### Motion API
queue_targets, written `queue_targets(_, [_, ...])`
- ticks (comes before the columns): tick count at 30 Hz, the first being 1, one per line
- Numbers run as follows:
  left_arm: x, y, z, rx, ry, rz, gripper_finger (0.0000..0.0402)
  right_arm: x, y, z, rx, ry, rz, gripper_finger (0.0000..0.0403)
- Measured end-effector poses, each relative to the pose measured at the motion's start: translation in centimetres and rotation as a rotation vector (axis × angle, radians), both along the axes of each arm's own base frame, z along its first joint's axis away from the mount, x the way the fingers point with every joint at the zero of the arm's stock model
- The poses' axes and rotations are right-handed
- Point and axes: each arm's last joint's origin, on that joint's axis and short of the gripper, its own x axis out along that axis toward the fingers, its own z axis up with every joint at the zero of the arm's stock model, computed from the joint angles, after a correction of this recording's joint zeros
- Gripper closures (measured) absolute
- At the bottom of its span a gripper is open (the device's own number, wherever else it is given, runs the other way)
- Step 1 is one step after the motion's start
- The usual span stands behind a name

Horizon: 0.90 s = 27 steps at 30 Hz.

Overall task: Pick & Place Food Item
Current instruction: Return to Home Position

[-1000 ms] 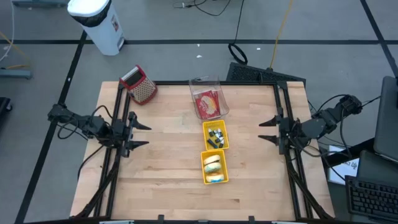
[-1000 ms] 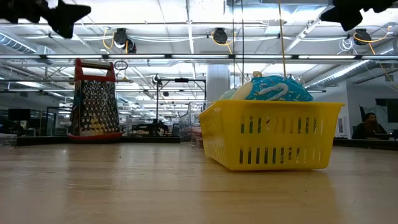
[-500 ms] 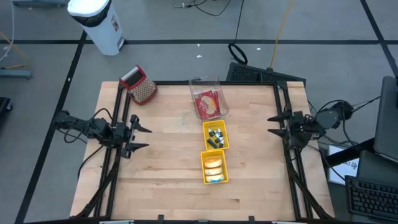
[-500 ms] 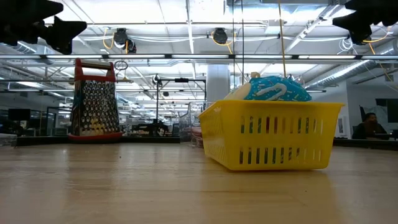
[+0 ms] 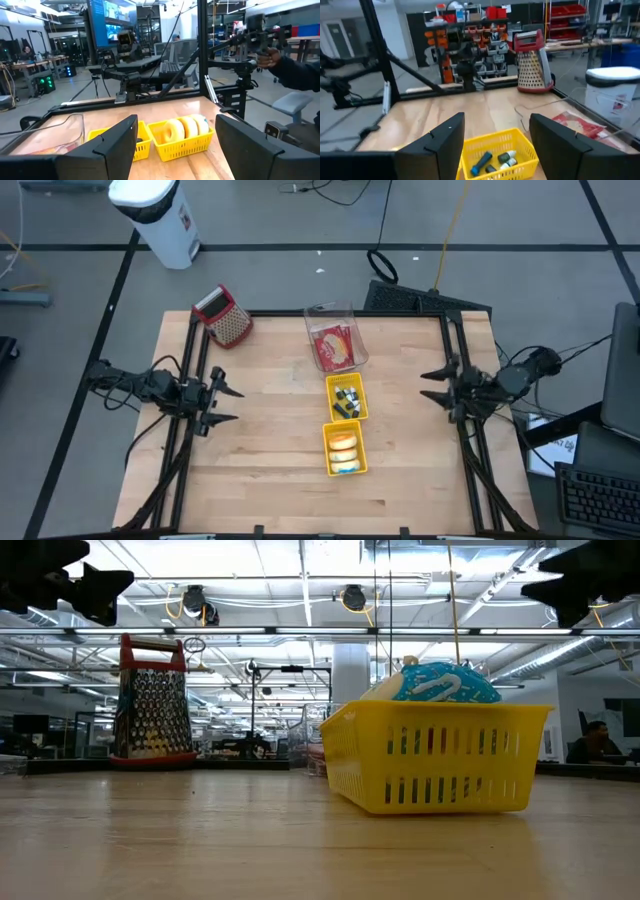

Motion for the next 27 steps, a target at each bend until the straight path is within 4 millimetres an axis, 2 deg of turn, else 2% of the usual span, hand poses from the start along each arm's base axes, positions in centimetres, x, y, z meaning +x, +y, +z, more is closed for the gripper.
queue_targets(5, [0.0,0.0,0.0,-0.015,0.004,-0.002,0.0133,1.4,0.8,-2.3,-0.028,-0.058,0.007,0.0191])
queue_targets(9, [0.0,0.1,0.0,0.004,0.004,0.02,0.0133,1.8,1.1,-4.0,-0.023,-0.022,0.009,0.0192])
queue_targets(14, [0.0,0.1,-0.1,0.023,0.002,0.03,0.0133,2.1,1.4,-5.1,-0.026,-0.004,0.06,0.0188])
queue_targets(22, [0.0,0.1,-0.1,0.0,0.007,0.028,0.0133,2.6,1.4,-6.6,-0.102,0.014,0.041,0.0192])
queue_targets(27, [0.0,0.1,-0.1,0.004,0.006,0.029,0.0133,2.9,1.1,-6.7,-0.167,0.011,0.071,0.0189])
